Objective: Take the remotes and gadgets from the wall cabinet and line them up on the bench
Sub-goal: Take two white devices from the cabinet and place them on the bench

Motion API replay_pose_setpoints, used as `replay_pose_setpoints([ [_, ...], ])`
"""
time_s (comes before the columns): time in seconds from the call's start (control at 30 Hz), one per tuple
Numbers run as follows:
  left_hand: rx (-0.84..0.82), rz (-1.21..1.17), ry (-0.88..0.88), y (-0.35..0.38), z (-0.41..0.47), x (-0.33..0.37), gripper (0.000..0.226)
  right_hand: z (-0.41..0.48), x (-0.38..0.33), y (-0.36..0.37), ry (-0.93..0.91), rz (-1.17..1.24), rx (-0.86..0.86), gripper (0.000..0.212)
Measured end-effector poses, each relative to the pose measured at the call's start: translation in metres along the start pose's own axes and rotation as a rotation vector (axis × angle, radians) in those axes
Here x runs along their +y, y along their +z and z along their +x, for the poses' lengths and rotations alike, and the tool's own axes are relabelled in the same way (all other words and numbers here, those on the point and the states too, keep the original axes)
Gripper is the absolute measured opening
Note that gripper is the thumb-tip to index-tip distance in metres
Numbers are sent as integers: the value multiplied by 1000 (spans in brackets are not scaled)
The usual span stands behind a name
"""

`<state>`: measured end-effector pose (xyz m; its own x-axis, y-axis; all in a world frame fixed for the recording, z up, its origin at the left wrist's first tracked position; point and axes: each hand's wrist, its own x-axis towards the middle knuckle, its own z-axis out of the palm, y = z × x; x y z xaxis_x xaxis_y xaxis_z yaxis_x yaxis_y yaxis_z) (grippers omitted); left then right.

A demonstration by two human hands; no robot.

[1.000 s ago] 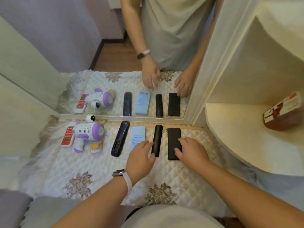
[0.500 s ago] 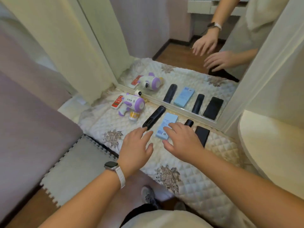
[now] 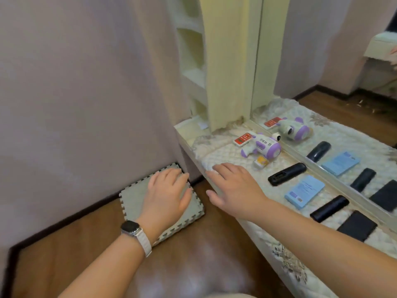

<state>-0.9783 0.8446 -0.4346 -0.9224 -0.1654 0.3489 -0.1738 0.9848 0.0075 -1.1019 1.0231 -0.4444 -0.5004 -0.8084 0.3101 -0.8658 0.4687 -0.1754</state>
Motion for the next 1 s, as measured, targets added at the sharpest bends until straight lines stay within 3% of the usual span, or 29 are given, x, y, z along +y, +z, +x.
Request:
replay_pose_setpoints([
  [0.43, 99, 141, -449, -94, -163, -248, 35, 153, -271, 52, -396, 16, 5, 50],
  [0.7, 163, 214, -712, -130, -249, -322, 35, 207, -387, 81, -652, 56, -23, 48],
  [1.0, 59, 293, -965, -133, -287, -386, 41, 285, -478, 140, -891, 188, -43, 51],
])
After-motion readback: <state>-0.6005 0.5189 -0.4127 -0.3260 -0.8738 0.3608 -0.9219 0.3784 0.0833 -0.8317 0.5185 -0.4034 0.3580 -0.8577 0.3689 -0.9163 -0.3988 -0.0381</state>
